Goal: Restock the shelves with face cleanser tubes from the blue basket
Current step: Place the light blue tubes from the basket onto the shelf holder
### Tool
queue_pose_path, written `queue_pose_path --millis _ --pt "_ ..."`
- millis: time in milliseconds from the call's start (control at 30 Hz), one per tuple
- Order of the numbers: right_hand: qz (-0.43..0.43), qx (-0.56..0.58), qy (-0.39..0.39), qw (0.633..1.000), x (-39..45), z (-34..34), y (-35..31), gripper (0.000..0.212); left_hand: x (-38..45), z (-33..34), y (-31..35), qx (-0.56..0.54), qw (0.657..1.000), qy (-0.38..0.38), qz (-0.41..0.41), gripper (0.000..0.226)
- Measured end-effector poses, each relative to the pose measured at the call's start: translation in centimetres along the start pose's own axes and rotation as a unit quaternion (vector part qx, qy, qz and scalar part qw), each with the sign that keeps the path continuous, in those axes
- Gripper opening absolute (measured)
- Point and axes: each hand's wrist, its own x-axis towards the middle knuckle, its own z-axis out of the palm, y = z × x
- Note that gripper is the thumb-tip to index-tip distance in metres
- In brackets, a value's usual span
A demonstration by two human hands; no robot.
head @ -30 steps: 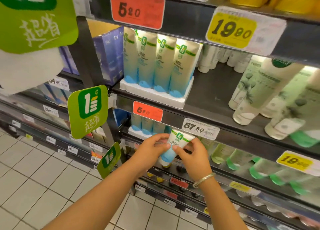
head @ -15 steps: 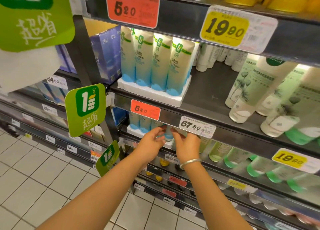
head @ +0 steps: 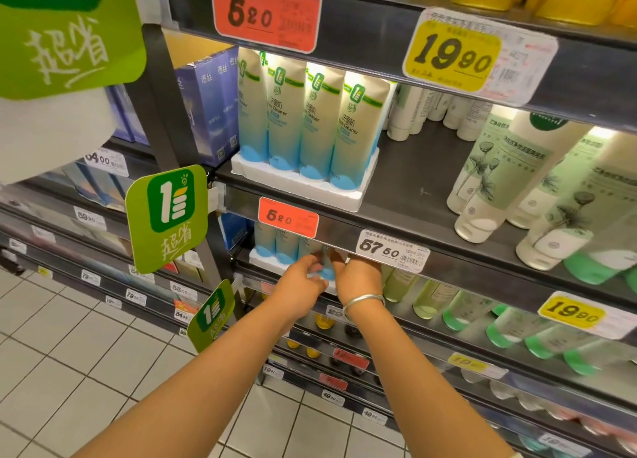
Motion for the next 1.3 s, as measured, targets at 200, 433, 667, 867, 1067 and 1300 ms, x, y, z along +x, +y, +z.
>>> queue_pose_path --millis 200,433,667,867,1067,1300 --pt "-0.012 0.09 0.042 0.995 0.5 -0.6 0.6 0.023 0.5 -2.2 -0.1 -0.096 0.994 0.003 -0.044 0.027" --pt "0.111 0.255 -0.094 0.956 -3.2 1.2 2.9 0.021 -1.1 -5.0 -4.2 -0.149 0.985 -0.013 -0.081 0.018" --pt "0.236 0.347 -0.04 0.907 -11.1 2.1 6.8 0.017 -2.8 -6.0 -7.8 -0.087 0.977 -0.153 -0.119 0.015" --pt "0.377 0.45 0.065 0.807 -21.0 3.8 13.3 0.009 -4.8 -5.0 -11.5 -0.024 0.95 -0.258 -0.171 0.013" --pt "0.461 0.534 0.171 0.687 -31.7 6.3 19.3 0.007 -8.7 -0.7 -14.4 0.021 0.933 -0.299 -0.2 0.014" --pt "0.489 0.596 0.266 0.579 -39.8 3.4 26.3 0.011 -14.4 9.1 -14.7 0.068 0.907 -0.36 -0.208 0.01"
